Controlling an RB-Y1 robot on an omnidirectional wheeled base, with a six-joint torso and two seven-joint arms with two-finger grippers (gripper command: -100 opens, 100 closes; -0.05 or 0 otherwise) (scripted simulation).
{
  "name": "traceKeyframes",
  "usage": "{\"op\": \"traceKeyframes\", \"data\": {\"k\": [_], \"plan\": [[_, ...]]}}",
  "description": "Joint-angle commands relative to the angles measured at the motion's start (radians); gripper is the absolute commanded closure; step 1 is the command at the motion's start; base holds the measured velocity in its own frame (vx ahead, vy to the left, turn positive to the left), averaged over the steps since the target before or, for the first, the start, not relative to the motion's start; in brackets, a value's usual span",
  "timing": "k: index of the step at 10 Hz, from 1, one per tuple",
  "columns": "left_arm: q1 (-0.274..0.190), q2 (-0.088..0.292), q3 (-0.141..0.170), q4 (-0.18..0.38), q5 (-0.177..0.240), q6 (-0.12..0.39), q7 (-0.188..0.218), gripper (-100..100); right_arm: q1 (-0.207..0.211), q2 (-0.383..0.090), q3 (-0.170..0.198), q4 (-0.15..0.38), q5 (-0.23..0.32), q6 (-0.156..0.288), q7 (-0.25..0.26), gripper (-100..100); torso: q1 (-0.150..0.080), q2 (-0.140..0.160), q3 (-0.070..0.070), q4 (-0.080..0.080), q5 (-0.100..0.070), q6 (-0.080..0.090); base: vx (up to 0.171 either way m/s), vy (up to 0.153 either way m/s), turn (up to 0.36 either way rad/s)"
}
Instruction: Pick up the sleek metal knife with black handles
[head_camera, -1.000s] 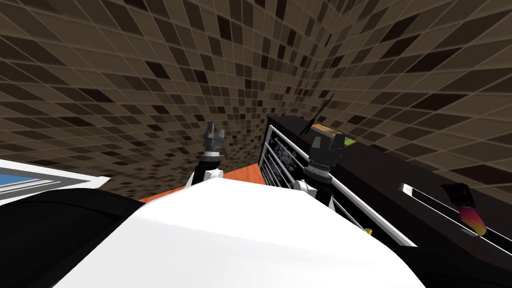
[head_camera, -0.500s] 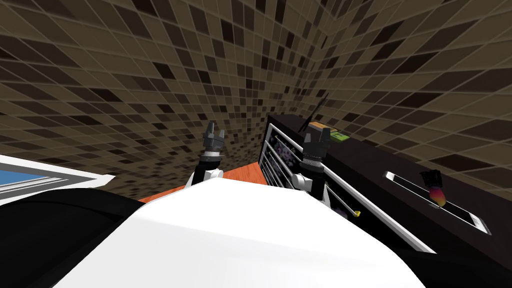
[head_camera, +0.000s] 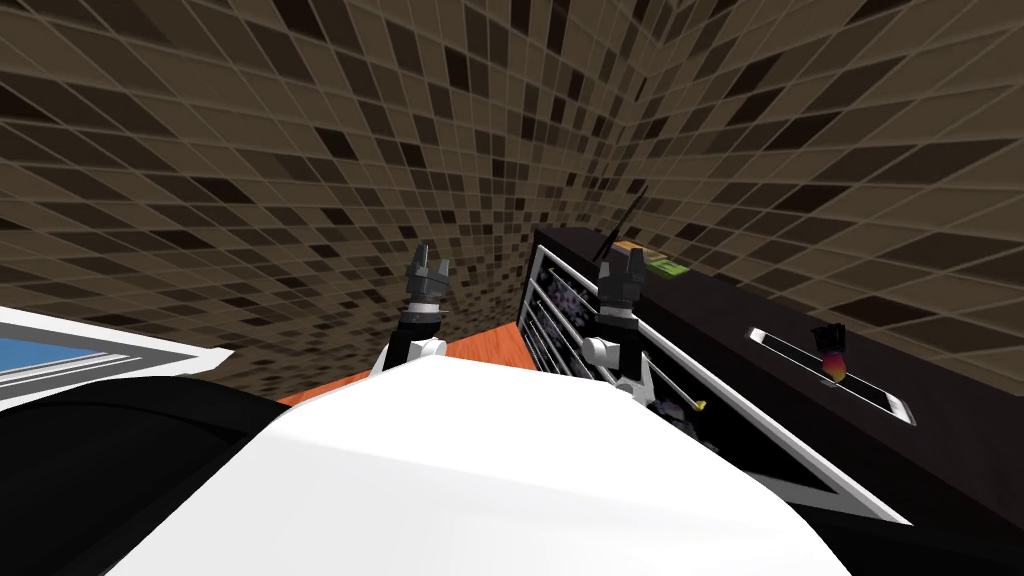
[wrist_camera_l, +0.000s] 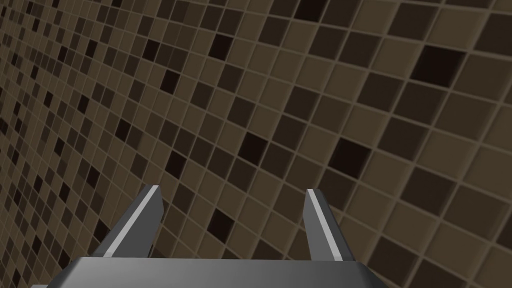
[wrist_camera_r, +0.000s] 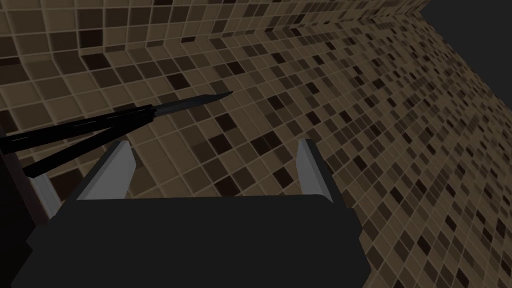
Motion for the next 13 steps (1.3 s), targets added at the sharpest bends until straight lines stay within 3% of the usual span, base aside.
{"op": "traceKeyframes", "data": {"k": [1, 4, 5, 7, 10, 11, 12, 13], "plan": [[0.0, 0.0, 0.0, 0.0, 0.0, 0.0, 0.0, 0, -0.05, -0.014, 0.006, 0.036, -0.005, 0.05, -0.033, -100, 0.0, 0.0, 0.0, 0.0, 0.0, 0.0, -0.056, 0.017, -0.061], [0.0, 0.0, 0.0, 0.0, 0.0, 0.0, 0.0, 0, -0.128, -0.03, 0.007, 0.07, -0.013, 0.134, -0.066, -100, 0.0, 0.0, 0.0, 0.0, 0.0, 0.0, -0.061, 0.016, -0.039], [0.0, 0.0, 0.0, 0.0, 0.0, 0.0, 0.0, 0, -0.154, -0.046, 0.008, 0.103, -0.021, 0.169, -0.1, -100, 0.0, 0.0, 0.0, 0.0, 0.0, 0.0, -0.073, 0.019, -0.064], [0.0, 0.0, 0.0, 0.0, 0.0, 0.0, 0.0, 0, -0.195, -0.046, 0.008, 0.108, -0.021, 0.215, -0.1, -100, 0.0, 0.0, 0.0, 0.0, 0.0, 0.0, -0.046, 0.014, -0.022], [0.0, 0.0, 0.0, 0.0, 0.0, 0.0, 0.0, 0, -0.297, -0.08, 0.009, 0.186, -0.042, 0.319, -0.175, -100, 0.0, -0.001, -0.001, 0.0, 0.0, 0.0, -0.051, 0.014, -0.068], [0.0, 0.0, 0.0, 0.0, 0.0, 0.0, 0.0, 0, -0.329, -0.08, 0.009, 0.191, -0.042, 0.342, -0.175, -100, 0.0, -0.001, 0.0, 0.0, 0.0, 0.0, -0.054, 0.017, -0.042], [0.0, 0.0, 0.0, 0.0, 0.0, 0.0, 0.0, 0, -0.336, -0.08, 0.009, 0.191, -0.042, 0.363, -0.175, -100, 0.0, -0.001, 0.0, 0.0, 0.0, 0.0, -0.026, 0.006, 0.004], [0.0, 0.0, 0.0, 0.0, 0.0, 0.0, 0.0, 0, -0.374, -0.096, 0.01, 0.236, -0.054, 0.397, -0.214, -100, 0.0, -0.002, -0.001, 0.0, 0.0, 0.0, -0.039, 0.006, -0.1]]}}
